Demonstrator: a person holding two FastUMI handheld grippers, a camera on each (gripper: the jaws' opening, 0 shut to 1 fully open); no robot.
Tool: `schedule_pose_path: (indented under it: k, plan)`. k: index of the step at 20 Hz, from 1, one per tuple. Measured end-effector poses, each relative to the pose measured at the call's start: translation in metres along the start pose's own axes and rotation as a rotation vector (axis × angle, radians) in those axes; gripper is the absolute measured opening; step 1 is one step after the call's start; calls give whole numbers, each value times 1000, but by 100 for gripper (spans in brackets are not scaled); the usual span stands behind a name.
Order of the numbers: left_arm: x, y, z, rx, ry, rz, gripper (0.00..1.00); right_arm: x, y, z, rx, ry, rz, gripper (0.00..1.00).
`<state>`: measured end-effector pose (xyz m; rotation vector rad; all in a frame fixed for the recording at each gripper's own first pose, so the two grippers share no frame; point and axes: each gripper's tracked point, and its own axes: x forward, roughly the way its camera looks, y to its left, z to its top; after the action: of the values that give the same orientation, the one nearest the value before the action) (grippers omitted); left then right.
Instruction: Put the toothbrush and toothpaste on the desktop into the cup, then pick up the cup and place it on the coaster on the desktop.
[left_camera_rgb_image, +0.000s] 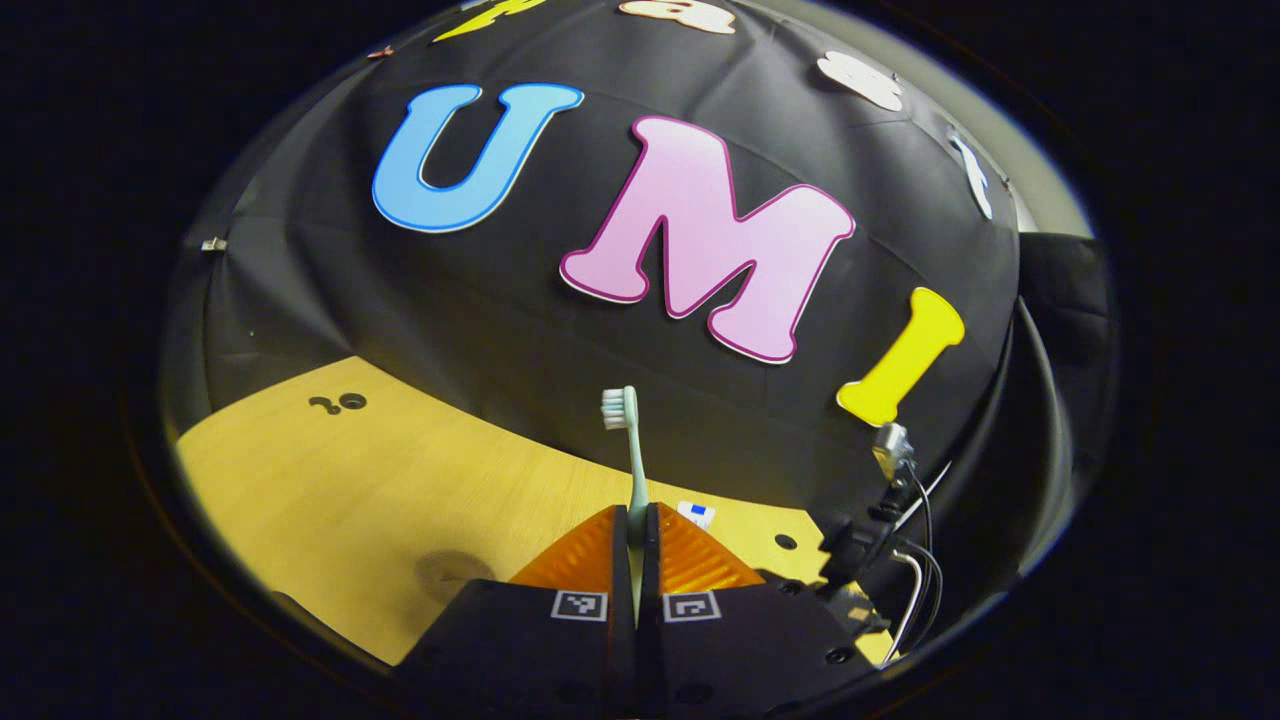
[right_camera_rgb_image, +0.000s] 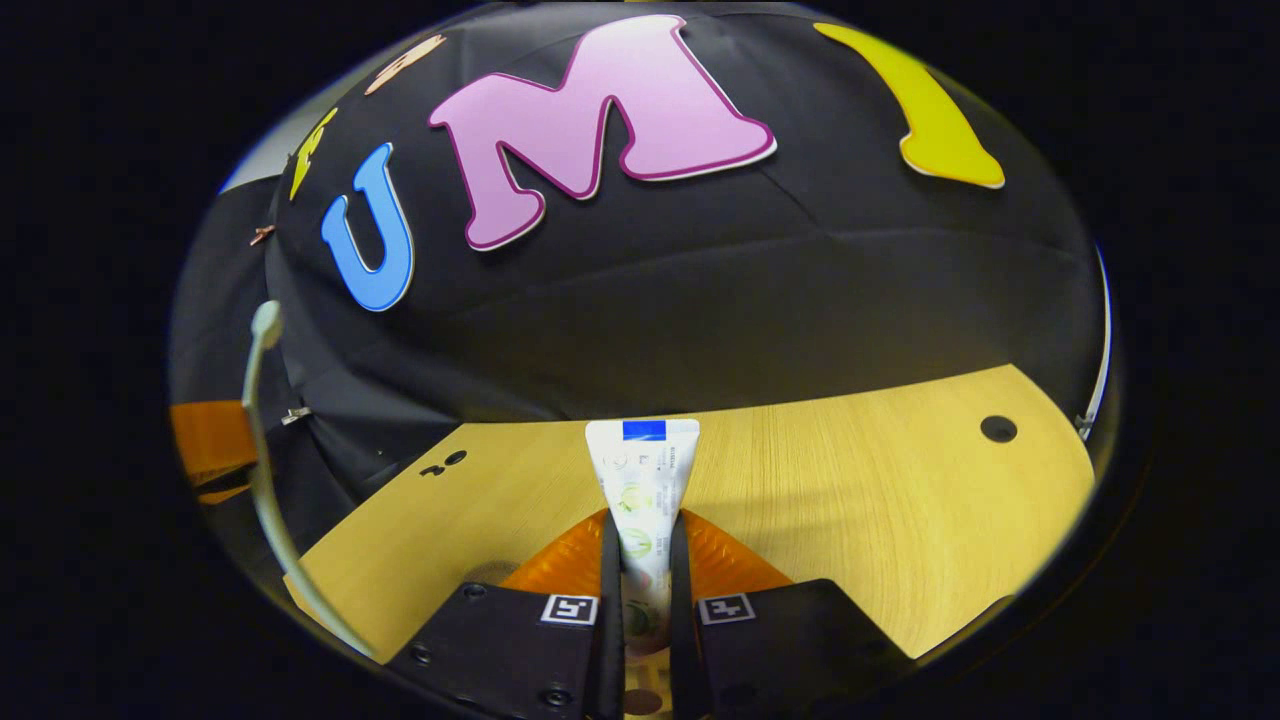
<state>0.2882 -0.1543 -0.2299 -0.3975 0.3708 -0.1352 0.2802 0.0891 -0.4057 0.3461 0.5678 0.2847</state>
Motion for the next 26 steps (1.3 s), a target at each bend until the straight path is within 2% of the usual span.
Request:
schedule_pose_path:
  k: [1,2,3,5,6,7,8,9,11,12,13,14,17,21,23,26]
  plan:
    - [13,0,-5,-15,-1,2,6,-1,0,-3,3,2,3,29]
    - [25,-1,-7,-33,-7,2,6,-1,0,-6,10,9,8,25]
    - [36,0,-9,-44,-16,4,6,-1,-1,-11,25,21,12,28]
    - [52,1,-11,-52,-34,14,6,-2,3,-12,96,17,48,27]
    - [59,2,-14,-57,-33,16,6,-6,1,-7,127,8,45,41]
    - [64,3,-20,-64,-27,19,6,-8,1,-2,162,1,47,46]
    - [68,3,-26,-72,-17,21,6,-12,1,5,202,-11,53,40]
    - [72,3,-30,-79,-12,22,6,-17,-3,15,245,-30,54,51]
    - [80,0,-38,-84,-8,24,6,-23,-14,29,315,-61,46,55]
    - [83,-2,-42,-84,-4,24,6,-27,-21,36,351,-71,43,56]
    - [86,-4,-47,-83,-5,24,6,-30,-27,41,375,-82,35,46]
    - [89,-4,-51,-74,-15,28,6,-33,-35,44,388,-94,28,56]
    - [92,-9,-56,15,-84,48,6,-40,-50,43,385,-106,8,56]
    - [83,-12,-82,122,-116,70,6,-52,-57,29,405,-71,6,56]
    - [77,-17,-93,148,-121,54,6,-56,-59,20,418,-49,2,56]
    - [74,-26,-114,162,-73,-20,15,-60,-63,11,408,-16,-14,56]
